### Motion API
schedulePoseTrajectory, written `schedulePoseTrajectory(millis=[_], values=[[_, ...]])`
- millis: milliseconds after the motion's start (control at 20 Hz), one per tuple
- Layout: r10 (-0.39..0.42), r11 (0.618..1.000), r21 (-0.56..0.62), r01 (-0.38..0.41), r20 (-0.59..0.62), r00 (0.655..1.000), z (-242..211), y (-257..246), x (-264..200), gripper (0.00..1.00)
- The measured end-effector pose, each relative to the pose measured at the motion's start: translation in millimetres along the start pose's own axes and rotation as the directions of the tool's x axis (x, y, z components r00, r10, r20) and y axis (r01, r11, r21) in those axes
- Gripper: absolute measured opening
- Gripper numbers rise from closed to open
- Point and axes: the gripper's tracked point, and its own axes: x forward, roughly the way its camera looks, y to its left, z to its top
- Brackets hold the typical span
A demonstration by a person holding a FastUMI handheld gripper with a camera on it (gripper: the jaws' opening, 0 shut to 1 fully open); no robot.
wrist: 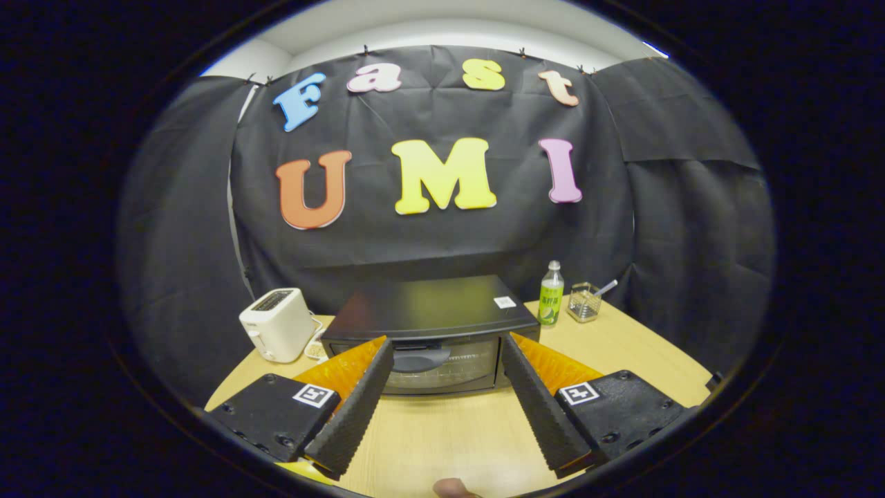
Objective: Open the toaster oven, put the food inside, and close the toaster oven door.
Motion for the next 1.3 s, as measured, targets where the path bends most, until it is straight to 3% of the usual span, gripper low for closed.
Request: schedulePoseTrajectory(millis=[400, 550, 900, 1100, 1300], values=[[0.091, 0.992, -0.100, -0.074, 0.181, 0.979, 113.1, -14.5, -125.8, 1.00], [0.078, 0.989, -0.139, -0.041, 0.273, 0.959, 145.9, -24.5, -157.9, 1.00], [0.067, 0.997, -0.051, -0.057, 0.213, 0.975, 67.9, -44.0, -188.6, 1.00], [0.113, 0.989, -0.113, -0.091, 0.211, 0.971, 62.5, -27.6, -196.0, 1.00], [0.150, 0.989, -0.041, -0.144, 0.209, 0.966, 59.3, -20.3, -207.7, 1.00]])
